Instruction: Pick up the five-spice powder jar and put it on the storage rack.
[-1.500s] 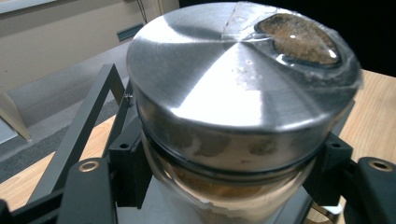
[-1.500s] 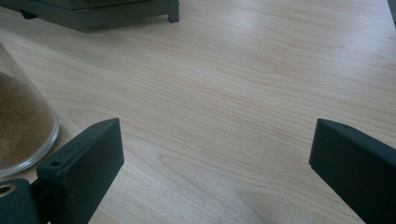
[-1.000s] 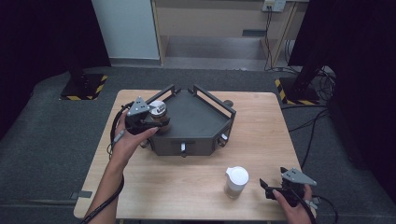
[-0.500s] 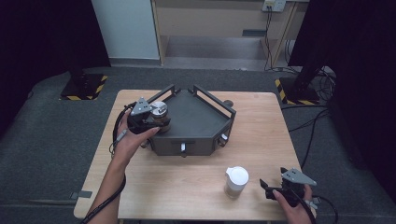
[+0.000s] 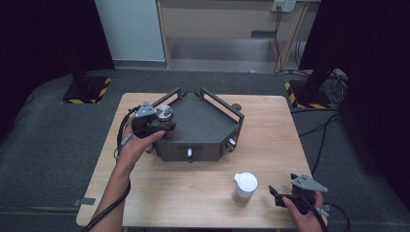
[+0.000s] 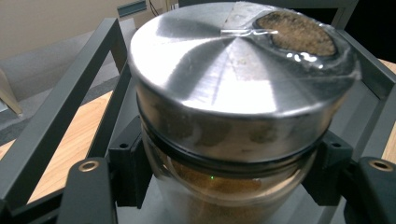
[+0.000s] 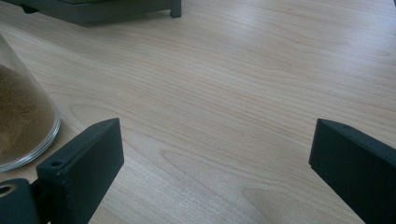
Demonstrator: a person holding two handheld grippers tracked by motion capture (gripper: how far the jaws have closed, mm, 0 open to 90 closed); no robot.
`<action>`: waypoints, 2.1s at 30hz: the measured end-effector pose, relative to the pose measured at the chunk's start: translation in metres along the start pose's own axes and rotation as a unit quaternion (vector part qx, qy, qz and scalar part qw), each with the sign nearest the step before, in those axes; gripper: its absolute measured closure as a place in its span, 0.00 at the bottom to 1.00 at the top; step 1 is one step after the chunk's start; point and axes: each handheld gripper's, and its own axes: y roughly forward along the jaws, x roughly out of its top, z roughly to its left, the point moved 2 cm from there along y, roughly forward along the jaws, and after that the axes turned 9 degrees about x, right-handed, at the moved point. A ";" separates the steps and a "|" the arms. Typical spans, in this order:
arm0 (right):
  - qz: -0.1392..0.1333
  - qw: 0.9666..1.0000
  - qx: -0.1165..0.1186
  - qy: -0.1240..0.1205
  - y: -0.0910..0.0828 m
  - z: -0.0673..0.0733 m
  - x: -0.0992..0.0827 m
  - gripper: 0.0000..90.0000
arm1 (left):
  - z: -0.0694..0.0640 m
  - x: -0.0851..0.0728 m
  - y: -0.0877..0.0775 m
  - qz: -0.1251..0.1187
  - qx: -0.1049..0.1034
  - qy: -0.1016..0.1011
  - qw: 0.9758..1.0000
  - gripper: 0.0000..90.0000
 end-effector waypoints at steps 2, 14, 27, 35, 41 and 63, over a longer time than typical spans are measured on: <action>0.001 1.000 0.000 0.001 0.000 0.000 0.000 0.04 | 0.000 0.000 0.000 0.001 -0.001 0.000 1.000 0.34; 0.001 1.000 0.002 -0.003 0.001 0.001 0.000 0.04 | 0.000 0.002 0.000 0.005 -0.001 0.002 1.000 0.33; 0.000 1.000 0.003 -0.003 0.001 0.001 0.000 0.04 | 0.004 0.000 -0.004 0.006 -0.002 -0.022 1.000 0.12; 0.000 1.000 0.004 -0.002 0.001 0.002 0.000 0.04 | 0.002 -0.001 -0.011 0.004 0.000 -0.024 1.000 0.06; 0.000 1.000 0.005 -0.003 0.001 0.002 0.001 0.04 | 0.001 -0.005 -0.020 -0.004 0.005 -0.031 1.000 0.05; -0.002 1.000 0.009 -0.006 0.002 0.004 0.001 0.04 | -0.025 -0.028 -0.062 -0.035 0.025 -0.026 0.999 0.04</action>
